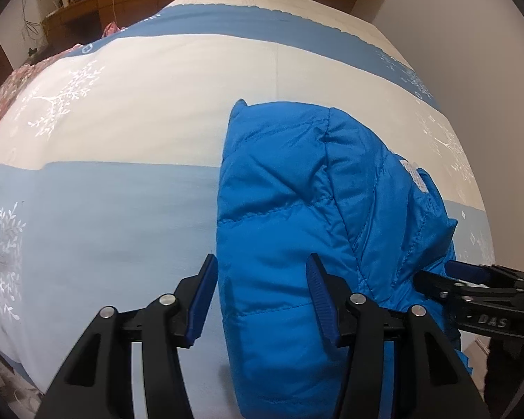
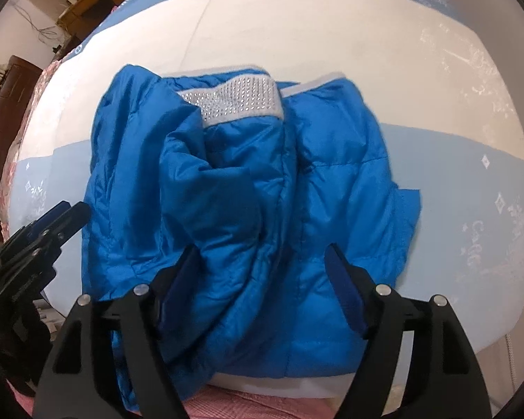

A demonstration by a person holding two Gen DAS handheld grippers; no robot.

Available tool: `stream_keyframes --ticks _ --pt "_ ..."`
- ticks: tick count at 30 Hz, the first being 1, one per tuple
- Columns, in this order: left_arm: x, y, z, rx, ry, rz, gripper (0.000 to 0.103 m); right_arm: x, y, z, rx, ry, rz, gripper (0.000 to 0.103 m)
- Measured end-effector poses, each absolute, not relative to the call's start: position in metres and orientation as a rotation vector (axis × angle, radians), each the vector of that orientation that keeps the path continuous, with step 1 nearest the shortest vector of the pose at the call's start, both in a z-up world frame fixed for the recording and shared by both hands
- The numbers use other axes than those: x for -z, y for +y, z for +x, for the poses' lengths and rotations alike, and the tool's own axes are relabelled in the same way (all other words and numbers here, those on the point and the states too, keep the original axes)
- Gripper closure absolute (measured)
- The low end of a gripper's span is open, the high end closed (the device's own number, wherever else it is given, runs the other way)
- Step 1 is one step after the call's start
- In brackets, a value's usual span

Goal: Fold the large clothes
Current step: 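Grasp the folded jacket with the right gripper and fold it over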

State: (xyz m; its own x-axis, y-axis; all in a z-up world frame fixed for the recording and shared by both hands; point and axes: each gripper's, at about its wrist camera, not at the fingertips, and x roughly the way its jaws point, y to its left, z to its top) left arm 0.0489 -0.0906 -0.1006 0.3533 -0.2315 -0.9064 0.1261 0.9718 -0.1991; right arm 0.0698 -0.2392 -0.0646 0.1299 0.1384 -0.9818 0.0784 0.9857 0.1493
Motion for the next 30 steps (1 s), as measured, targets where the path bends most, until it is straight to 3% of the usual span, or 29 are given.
stream_keyframes --ticks 1,5,8,19,26,30 --pt "0.099 -0.09 0.048 0.23 1.186 -0.095 0.05 0.067 -0.24 0.073 -0.051 1.445 0.184 0.034" --pt "0.1 -0.09 0.049 0.226 1.186 -0.082 0.05 0.065 -0.231 0.078 -0.115 1.421 0.202 0.078" --pt "0.099 -0.091 0.05 0.227 1.189 -0.084 0.05 0.049 -0.232 0.077 -0.171 1.364 0.227 0.093" --pt "0.059 -0.121 0.037 0.318 1.101 -0.093 0.05 -0.024 -0.305 0.034 -0.21 1.21 0.307 0.096" --pt "0.09 -0.171 0.035 0.369 1.151 -0.009 0.05 0.032 -0.346 0.034 -0.106 1.307 0.341 0.095" --pt "0.114 -0.183 0.036 0.375 1.164 0.004 0.044 0.077 -0.356 0.037 -0.101 1.364 0.345 0.093"
